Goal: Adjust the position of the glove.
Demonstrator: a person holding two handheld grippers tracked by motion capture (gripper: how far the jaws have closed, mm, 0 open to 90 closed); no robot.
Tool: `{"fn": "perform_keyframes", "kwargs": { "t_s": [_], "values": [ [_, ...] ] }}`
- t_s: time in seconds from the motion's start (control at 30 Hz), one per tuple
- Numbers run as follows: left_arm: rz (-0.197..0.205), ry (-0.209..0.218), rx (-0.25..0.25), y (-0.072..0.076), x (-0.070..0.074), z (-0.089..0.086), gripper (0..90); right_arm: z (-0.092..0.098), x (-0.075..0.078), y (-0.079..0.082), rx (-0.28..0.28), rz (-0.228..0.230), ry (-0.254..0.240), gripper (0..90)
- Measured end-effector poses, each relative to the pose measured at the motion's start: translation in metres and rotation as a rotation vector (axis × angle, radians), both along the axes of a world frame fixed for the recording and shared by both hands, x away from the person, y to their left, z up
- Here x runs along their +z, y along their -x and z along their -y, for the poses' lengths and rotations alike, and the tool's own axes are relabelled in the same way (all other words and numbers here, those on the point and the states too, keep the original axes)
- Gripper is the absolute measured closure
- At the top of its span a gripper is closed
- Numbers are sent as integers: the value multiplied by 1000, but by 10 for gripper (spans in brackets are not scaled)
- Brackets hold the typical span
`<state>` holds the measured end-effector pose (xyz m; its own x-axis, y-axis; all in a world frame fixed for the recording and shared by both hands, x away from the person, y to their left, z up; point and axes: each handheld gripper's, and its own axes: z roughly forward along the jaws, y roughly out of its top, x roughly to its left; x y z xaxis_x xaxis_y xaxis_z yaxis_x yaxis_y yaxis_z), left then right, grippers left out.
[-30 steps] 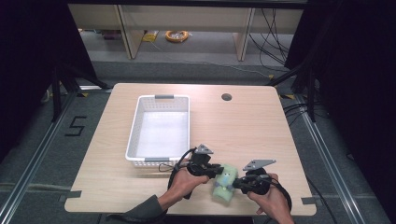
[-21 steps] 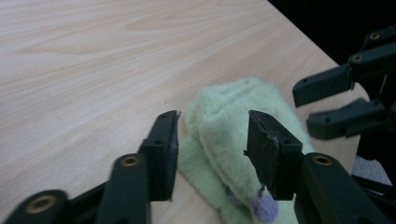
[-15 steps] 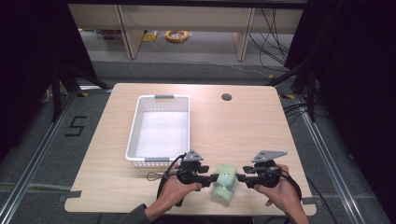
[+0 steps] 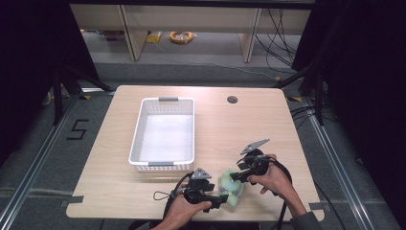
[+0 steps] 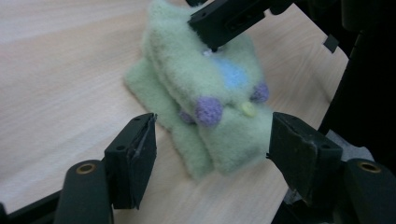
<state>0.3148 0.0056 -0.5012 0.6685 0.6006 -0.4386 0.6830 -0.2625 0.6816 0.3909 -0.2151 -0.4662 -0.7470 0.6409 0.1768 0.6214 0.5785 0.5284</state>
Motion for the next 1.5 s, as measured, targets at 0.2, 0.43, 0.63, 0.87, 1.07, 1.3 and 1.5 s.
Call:
{"fn": "perform_keyframes", "kwargs": {
  "t_s": [0.2,0.43,0.63,0.87,1.07,1.3,1.5],
  "values": [
    [25,-44,7,-1,-2,8,326,-1,-10,-6,2,-94,11,436],
    [21,-41,10,-2,-6,5,335,1,-20,-7,-56,-206,-16,467],
    [11,-48,2,-3,-9,4,335,3,-22,-4,-55,-211,-59,585],
    [-5,-36,29,-6,-9,-2,328,14,-22,17,-168,-143,-105,649],
    [-42,-23,43,-6,-10,-1,308,21,-25,38,-265,-97,-158,649],
    [-33,-40,19,-4,-11,8,336,23,-26,37,-240,-68,-141,646],
    [-14,-61,-31,-4,-11,12,458,20,-28,40,-254,-28,-155,645]
  ]
}}
